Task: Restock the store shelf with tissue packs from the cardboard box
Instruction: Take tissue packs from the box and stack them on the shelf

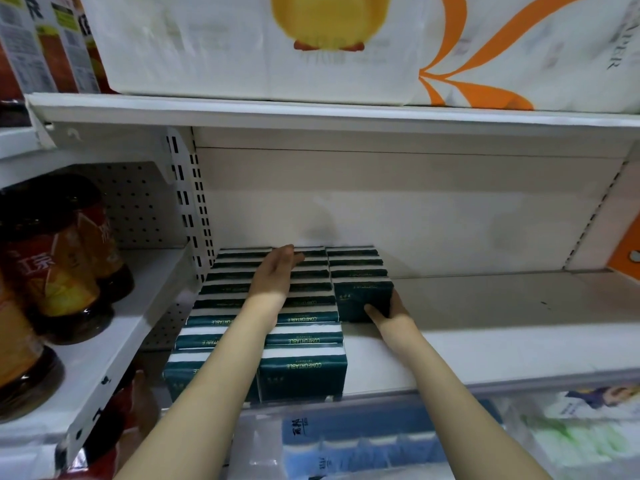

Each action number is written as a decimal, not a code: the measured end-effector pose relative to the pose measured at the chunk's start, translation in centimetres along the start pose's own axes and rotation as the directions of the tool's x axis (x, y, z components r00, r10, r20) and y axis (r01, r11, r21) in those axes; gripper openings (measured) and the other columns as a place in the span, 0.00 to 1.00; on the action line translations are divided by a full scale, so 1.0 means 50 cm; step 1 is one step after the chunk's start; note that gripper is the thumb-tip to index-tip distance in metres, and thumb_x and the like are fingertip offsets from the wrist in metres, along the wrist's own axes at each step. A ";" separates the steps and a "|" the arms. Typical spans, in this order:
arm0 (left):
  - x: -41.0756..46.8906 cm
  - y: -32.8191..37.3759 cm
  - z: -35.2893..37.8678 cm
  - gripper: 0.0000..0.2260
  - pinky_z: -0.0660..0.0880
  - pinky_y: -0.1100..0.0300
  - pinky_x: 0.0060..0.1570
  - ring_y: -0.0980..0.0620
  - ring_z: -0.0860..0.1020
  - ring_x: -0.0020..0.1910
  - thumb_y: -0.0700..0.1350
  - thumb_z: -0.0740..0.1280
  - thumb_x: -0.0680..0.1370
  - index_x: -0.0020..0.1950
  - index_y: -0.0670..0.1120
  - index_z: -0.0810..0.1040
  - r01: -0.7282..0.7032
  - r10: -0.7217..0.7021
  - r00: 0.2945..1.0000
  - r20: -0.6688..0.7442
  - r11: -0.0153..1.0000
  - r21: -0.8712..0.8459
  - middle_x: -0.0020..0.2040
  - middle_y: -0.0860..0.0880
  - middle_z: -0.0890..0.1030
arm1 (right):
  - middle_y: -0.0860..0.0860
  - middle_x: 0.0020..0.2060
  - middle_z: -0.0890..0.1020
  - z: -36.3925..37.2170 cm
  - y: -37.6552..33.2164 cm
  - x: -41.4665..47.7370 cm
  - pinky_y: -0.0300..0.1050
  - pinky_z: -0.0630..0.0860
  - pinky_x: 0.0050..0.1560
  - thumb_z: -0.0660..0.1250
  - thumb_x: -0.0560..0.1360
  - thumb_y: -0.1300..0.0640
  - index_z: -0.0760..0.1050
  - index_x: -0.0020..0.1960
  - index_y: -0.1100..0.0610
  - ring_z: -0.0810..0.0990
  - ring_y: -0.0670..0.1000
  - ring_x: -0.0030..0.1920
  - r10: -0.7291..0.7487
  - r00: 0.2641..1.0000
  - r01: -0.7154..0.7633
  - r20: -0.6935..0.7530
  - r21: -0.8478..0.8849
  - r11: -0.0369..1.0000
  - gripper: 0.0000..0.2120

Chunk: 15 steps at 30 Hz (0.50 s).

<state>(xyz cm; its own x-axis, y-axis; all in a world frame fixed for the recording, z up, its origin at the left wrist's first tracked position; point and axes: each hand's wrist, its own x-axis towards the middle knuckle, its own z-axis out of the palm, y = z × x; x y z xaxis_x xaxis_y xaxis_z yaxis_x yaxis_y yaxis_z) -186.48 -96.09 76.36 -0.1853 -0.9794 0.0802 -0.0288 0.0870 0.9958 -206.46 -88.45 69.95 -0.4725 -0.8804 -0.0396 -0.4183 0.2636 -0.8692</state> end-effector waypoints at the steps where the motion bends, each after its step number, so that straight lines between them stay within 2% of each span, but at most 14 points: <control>1: -0.001 0.000 0.000 0.16 0.61 0.62 0.58 0.55 0.72 0.61 0.54 0.56 0.83 0.67 0.50 0.72 -0.011 0.011 1.000 0.008 1.000 0.016 0.57 0.57 0.81 | 0.51 0.68 0.74 -0.006 -0.005 -0.002 0.50 0.69 0.66 0.65 0.80 0.54 0.55 0.77 0.50 0.72 0.58 0.67 0.004 0.999 -0.004 0.035 -0.014 1.000 0.30; 4: -0.005 0.008 0.001 0.14 0.65 0.64 0.51 0.54 0.74 0.61 0.53 0.56 0.83 0.64 0.50 0.73 -0.063 0.062 0.998 0.026 0.996 0.060 0.59 0.52 0.81 | 0.51 0.69 0.72 -0.022 -0.014 -0.011 0.43 0.66 0.61 0.63 0.81 0.56 0.55 0.77 0.51 0.70 0.56 0.68 0.021 0.991 -0.020 0.130 -0.013 1.000 0.28; 6: -0.011 0.018 0.001 0.15 0.65 0.64 0.54 0.55 0.74 0.61 0.52 0.57 0.83 0.65 0.48 0.74 -0.100 0.097 0.994 0.041 0.991 0.091 0.59 0.52 0.80 | 0.51 0.69 0.72 -0.028 -0.019 -0.015 0.43 0.66 0.60 0.64 0.80 0.53 0.54 0.77 0.51 0.71 0.54 0.65 0.036 0.988 -0.038 0.150 0.012 0.999 0.29; 8: -0.019 0.029 0.000 0.14 0.64 0.64 0.57 0.55 0.73 0.61 0.49 0.57 0.84 0.66 0.46 0.74 -0.142 0.135 0.989 0.060 0.981 0.136 0.58 0.54 0.79 | 0.52 0.73 0.68 -0.029 -0.031 -0.020 0.48 0.69 0.64 0.65 0.79 0.47 0.48 0.79 0.51 0.72 0.56 0.66 0.070 0.993 -0.078 0.096 0.083 0.994 0.36; 10: -0.024 0.039 0.000 0.14 0.64 0.66 0.57 0.55 0.73 0.61 0.46 0.57 0.84 0.66 0.45 0.74 -0.171 0.157 0.984 0.087 0.970 0.175 0.58 0.54 0.78 | 0.52 0.77 0.61 -0.030 -0.049 -0.030 0.50 0.66 0.68 0.64 0.78 0.44 0.43 0.80 0.50 0.67 0.59 0.72 0.099 0.995 -0.098 0.002 0.175 0.980 0.40; 12: -0.030 0.051 0.001 0.14 0.64 0.66 0.58 0.55 0.73 0.62 0.47 0.57 0.83 0.67 0.46 0.74 -0.172 0.153 0.982 0.114 0.968 0.181 0.61 0.52 0.78 | 0.51 0.78 0.57 -0.032 -0.067 -0.045 0.48 0.63 0.69 0.63 0.79 0.45 0.44 0.80 0.49 0.62 0.57 0.75 0.069 0.994 -0.045 -0.083 0.260 0.965 0.38; 15: -0.044 0.072 0.008 0.13 0.65 0.64 0.59 0.55 0.73 0.63 0.49 0.59 0.83 0.66 0.48 0.74 -0.149 0.133 0.983 0.123 0.980 0.130 0.64 0.51 0.78 | 0.47 0.78 0.58 -0.039 -0.096 -0.068 0.41 0.61 0.65 0.62 0.81 0.48 0.50 0.80 0.49 0.60 0.53 0.76 -0.015 0.986 0.072 -0.165 0.344 0.936 0.33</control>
<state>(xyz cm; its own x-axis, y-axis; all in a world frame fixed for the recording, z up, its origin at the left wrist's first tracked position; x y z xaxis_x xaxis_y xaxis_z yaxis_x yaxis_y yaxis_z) -186.59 -93.56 79.76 -0.3068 -0.9293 0.2058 -0.1281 0.2546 0.9585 -204.37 -85.95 75.23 -0.5877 -0.8072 0.0554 -0.1587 0.0478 -0.9862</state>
